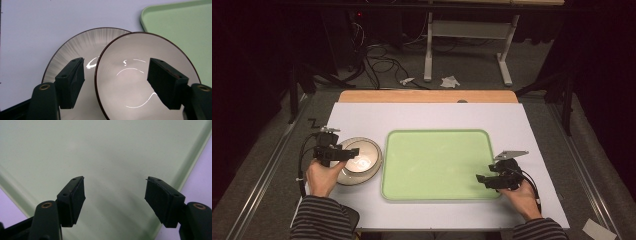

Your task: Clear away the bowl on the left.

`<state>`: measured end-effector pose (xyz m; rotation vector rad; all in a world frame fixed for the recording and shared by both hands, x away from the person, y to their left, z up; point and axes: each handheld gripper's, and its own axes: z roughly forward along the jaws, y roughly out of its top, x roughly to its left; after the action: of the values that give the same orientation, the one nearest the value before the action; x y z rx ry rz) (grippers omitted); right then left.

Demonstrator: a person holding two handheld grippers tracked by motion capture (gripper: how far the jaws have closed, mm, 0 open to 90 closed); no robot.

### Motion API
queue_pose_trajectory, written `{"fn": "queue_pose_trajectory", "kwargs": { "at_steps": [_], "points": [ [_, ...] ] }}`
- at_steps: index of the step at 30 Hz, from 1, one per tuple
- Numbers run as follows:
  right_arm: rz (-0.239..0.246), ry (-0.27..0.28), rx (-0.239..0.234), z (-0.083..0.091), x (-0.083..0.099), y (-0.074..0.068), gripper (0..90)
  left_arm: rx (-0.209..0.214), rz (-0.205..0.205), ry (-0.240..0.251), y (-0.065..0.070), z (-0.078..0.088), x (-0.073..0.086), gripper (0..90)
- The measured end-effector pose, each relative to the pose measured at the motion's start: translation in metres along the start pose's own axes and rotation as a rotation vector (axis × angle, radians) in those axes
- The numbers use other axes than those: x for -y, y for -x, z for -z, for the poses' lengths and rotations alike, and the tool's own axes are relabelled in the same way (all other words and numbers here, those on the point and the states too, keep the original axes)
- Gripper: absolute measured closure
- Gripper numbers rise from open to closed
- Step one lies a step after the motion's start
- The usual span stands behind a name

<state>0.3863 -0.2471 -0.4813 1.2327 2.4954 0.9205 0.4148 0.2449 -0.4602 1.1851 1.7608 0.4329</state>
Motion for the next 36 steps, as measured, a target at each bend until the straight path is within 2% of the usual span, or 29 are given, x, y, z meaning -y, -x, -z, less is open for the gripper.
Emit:
{"fn": "queue_pose_trajectory", "kwargs": {
  "at_steps": [9,12,14,18,32,36],
  "points": [
    [-0.002,-0.003,0.0,0.0,0.0,0.0,33.7,-0.035,0.03,-0.047,-0.009,-0.009,0.002,33.2],
    [0.0,0.002,0.002,0.0,0.0,0.0,33.7,-0.047,0.048,-0.065,-0.012,-0.012,0.004,38.2],
    [0.002,0.002,0.004,0.0,0.0,0.0,33.7,-0.04,0.064,-0.065,-0.013,-0.012,0.003,43.1],
    [-0.003,0.008,0.006,0.001,0.0,0.0,33.9,-0.058,0.065,-0.073,-0.014,-0.015,0.005,46.7],
    [0.003,0.004,0.008,0.0,0.0,0.0,34.0,-0.064,0.058,-0.136,-0.015,-0.024,0.011,61.9],
    [0.008,0.006,0.013,0.0,0.0,0.0,34.1,-0.071,0.082,-0.135,-0.018,-0.025,0.009,66.3]
  ]
}}
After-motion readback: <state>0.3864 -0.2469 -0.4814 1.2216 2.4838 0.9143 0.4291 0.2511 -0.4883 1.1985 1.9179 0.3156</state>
